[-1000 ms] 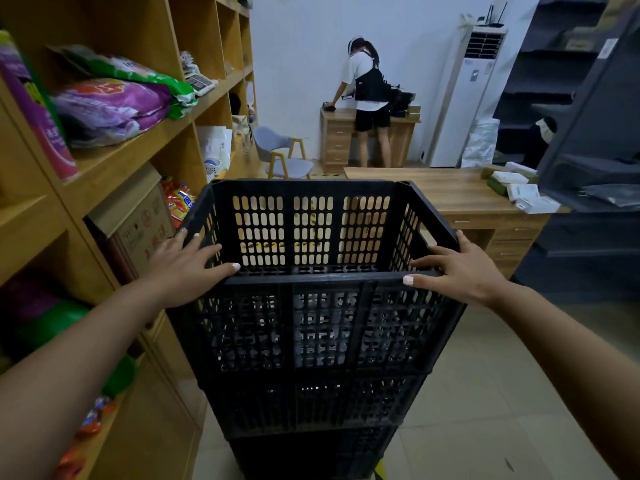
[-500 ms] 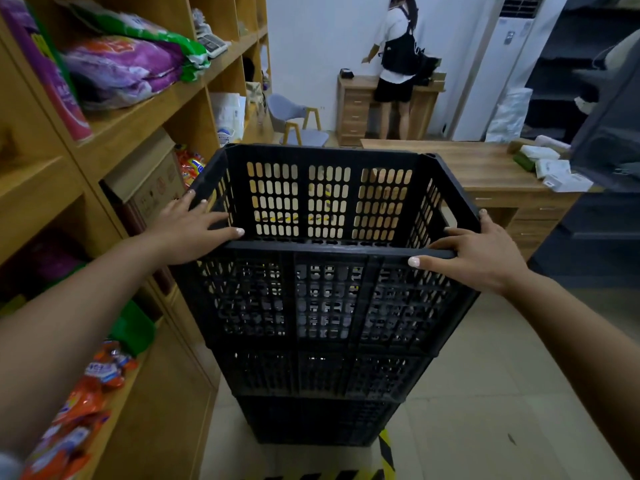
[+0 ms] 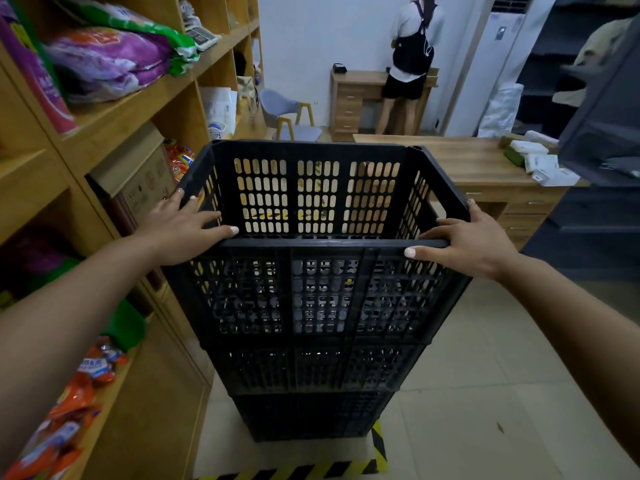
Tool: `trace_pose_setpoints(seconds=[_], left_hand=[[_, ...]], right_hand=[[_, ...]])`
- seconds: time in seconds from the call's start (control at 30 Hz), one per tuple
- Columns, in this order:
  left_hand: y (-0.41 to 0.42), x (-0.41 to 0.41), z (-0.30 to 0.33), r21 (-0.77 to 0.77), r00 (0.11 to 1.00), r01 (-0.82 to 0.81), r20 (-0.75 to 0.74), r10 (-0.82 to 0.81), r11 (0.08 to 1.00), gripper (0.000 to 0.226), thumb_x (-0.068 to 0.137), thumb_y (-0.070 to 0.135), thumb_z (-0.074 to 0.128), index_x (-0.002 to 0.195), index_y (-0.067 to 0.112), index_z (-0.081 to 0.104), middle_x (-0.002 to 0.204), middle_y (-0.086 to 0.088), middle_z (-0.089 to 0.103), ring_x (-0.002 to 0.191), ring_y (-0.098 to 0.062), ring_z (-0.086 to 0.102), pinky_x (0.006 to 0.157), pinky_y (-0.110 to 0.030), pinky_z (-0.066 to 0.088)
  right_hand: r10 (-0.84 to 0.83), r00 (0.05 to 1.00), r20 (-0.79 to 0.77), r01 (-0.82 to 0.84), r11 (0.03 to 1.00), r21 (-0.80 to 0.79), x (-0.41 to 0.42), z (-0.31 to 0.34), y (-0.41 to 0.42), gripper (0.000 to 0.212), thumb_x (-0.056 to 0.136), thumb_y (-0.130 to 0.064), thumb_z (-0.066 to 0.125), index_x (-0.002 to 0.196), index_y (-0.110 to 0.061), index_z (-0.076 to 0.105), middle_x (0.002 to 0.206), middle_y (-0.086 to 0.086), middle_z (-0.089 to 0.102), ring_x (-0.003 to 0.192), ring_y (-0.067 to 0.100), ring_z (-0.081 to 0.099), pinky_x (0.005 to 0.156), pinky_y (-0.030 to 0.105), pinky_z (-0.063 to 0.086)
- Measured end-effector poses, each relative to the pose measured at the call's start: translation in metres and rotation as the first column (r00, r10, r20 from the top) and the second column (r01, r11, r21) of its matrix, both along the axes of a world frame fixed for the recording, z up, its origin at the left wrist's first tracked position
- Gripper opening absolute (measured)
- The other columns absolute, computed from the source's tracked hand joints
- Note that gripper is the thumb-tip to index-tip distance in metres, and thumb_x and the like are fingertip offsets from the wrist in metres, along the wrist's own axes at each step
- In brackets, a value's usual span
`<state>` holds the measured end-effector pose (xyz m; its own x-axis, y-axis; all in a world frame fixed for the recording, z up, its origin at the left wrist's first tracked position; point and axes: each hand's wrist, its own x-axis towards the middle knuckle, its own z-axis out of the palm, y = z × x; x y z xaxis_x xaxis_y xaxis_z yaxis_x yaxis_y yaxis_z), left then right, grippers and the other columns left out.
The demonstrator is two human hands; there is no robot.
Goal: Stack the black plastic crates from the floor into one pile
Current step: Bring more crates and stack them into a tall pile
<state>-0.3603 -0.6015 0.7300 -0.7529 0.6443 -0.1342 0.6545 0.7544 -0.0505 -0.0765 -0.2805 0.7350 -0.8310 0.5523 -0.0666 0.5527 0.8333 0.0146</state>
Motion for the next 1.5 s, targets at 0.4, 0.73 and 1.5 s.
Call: trace_pose_setpoints(seconds=[0.4,0.73,1.5], left_hand=[[0.031,-0.04,0.007,0.031,0.997,-0.075,-0.009,0.075,0.997,0.097,0.074,0.083,0.017,0.153,0.027,0.015,0.161,-0.01,-0.003,0.148,-0.03,-0.004,0.117,-0.05,0.01],[0.027,-0.037,0.003,0.028,0.999,-0.036,0.027,0.035,0.999,0.124,0.048,0.096,-0.007,0.152,0.032,0.013,0.161,-0.002,-0.008,0.146,-0.025,-0.017,0.119,-0.046,0.005],[0.029,-0.042,0.004,0.164,0.995,-0.074,0.081,0.061,0.984,0.122,0.041,0.101,-0.004,0.138,0.042,0.041,0.16,0.007,0.013,0.147,-0.018,-0.015,0.117,-0.05,0.01]], right_hand=[[0.071,0.997,0.022,-0.067,0.988,-0.136,-0.035,0.009,0.032,0.108,0.055,-0.098,0.012,0.147,-0.042,0.024,0.161,0.004,-0.005,0.145,0.03,-0.018,0.118,0.05,-0.001],[0.127,0.991,0.053,-0.117,0.98,-0.158,-0.037,0.003,0.037,0.098,0.061,-0.095,0.003,0.144,-0.049,0.026,0.16,0.0,-0.011,0.143,0.019,-0.024,0.116,0.04,-0.012],[0.152,0.985,-0.082,-0.159,0.983,-0.09,-0.039,0.0,0.038,0.09,0.066,-0.093,0.006,0.12,-0.045,0.058,0.151,-0.013,0.036,0.144,0.004,0.015,0.118,0.039,-0.008]])
